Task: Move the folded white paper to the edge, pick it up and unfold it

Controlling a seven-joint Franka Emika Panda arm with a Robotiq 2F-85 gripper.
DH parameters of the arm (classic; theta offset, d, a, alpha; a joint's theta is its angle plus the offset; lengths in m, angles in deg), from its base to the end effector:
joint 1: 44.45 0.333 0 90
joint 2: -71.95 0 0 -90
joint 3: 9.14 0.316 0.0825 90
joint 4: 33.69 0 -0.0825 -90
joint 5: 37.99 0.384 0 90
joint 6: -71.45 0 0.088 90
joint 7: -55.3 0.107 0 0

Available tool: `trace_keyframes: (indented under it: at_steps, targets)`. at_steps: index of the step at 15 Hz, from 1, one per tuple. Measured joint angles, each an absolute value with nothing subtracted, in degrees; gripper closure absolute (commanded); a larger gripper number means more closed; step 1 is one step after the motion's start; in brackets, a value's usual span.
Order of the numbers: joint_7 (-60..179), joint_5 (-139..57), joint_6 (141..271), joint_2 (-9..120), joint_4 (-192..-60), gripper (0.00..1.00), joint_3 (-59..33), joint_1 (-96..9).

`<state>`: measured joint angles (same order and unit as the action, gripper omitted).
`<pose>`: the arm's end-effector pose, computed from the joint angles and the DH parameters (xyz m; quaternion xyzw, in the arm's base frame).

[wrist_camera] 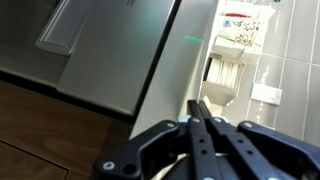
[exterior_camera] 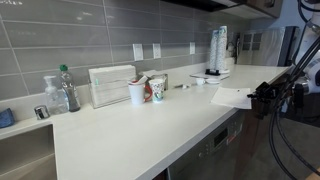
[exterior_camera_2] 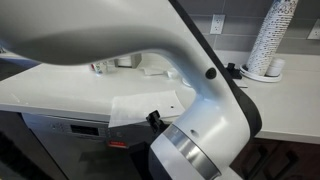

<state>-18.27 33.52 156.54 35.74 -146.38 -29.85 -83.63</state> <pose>0.3611 -0.4041 0.1646 -0.7836 0.1829 -0.2411 0.5425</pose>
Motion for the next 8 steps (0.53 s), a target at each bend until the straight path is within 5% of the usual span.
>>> trace_keyframes:
  at_steps: [8]
  targets:
    - [-11.40, 23.41, 166.26, 51.79, -149.50, 1.00, -30.69, -74.05]
